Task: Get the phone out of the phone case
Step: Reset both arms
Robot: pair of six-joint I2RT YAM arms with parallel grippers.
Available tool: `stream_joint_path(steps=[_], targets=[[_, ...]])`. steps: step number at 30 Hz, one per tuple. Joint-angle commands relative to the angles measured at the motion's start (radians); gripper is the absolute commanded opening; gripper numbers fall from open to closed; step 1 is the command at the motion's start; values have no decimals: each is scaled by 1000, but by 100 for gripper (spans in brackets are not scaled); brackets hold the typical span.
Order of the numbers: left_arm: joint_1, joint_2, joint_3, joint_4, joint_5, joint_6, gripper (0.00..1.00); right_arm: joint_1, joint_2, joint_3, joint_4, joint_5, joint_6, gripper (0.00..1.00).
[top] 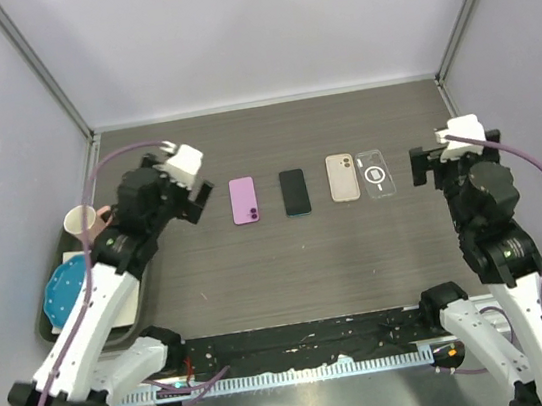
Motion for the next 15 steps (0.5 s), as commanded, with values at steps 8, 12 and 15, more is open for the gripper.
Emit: stream_joint_path(steps=[8, 12, 15], targets=[[159, -253, -44, 42, -270, -162, 100, -4, -171, -192, 287, 528, 57, 100], [177, -277, -64, 60, -259, -171, 100, -4, -207, -201, 282, 528, 70, 100], [180, -283, -61, 59, -245, -174, 100, -6, -208, -201, 282, 523, 73, 100]])
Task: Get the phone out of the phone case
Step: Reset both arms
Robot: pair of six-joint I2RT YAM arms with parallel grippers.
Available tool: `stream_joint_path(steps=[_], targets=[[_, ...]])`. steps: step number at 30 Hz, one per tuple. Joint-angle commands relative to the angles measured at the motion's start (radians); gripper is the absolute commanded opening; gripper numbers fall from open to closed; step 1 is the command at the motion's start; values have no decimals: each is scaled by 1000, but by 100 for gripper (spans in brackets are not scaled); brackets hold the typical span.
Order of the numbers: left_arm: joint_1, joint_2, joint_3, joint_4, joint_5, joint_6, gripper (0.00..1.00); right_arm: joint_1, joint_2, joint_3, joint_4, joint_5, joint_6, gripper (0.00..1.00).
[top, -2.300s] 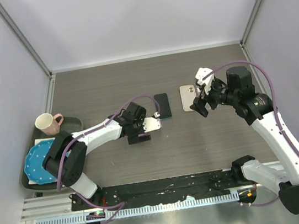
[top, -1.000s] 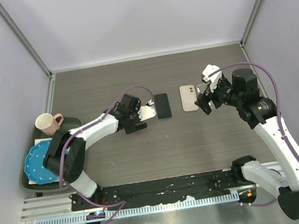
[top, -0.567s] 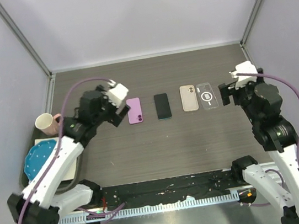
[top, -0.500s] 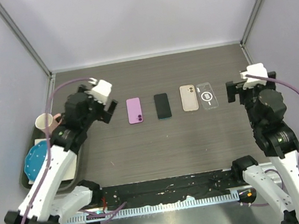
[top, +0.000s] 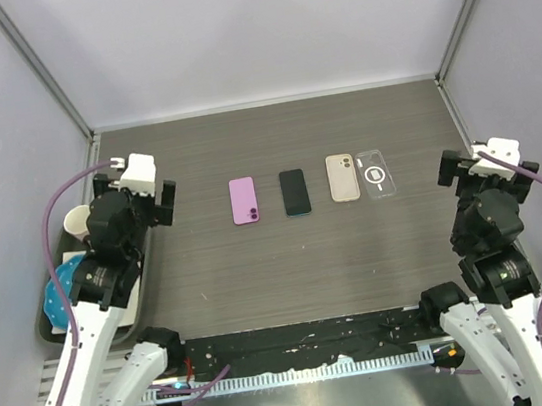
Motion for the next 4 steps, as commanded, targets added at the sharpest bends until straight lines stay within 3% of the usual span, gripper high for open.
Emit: stream_joint_path(steps=[1, 4], targets=[[9, -16, 3, 39, 4, -29, 100, -4, -11, 5, 68, 35, 25, 100], [10, -19, 3, 40, 16, -33, 100, -4, -12, 9, 64, 31, 36, 100]])
